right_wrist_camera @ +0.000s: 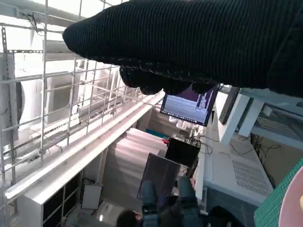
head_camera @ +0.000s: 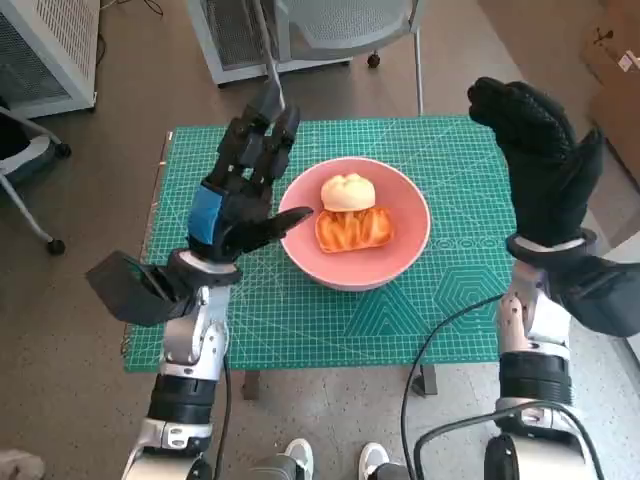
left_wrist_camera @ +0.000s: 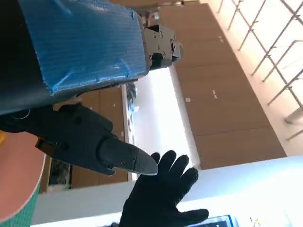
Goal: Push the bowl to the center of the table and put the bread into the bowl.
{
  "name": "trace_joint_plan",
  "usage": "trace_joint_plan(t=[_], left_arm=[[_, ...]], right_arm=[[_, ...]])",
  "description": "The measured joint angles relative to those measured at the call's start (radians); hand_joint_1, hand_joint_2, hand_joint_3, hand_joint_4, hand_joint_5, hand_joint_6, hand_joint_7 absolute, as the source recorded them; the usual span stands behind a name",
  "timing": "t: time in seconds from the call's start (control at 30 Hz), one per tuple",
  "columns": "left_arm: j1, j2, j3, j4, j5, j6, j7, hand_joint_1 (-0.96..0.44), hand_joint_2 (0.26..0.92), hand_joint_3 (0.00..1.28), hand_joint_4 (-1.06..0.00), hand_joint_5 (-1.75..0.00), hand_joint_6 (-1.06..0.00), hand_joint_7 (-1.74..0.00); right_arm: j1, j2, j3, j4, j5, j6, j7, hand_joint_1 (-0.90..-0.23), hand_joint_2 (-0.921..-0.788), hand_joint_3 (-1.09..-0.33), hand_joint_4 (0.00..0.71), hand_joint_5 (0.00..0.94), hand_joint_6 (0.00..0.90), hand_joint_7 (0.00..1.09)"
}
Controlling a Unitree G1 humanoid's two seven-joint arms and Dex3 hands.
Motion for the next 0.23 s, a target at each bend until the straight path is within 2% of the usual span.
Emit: trace_joint_plan(t=[0.23], left_arm=[[0.002, -0.003, 0.007, -0.019, 0.0, 0.02, -0.001, -0.44, 0.919, 0.05, 0.0, 0.0, 0.0, -0.28]], right_arm=[[-0.003, -0.004, 0.005, 0.0, -0.018, -0.002, 0.0, -0.643, -0.921, -0.59, 0.238, 0.0, 0.364, 0.0]])
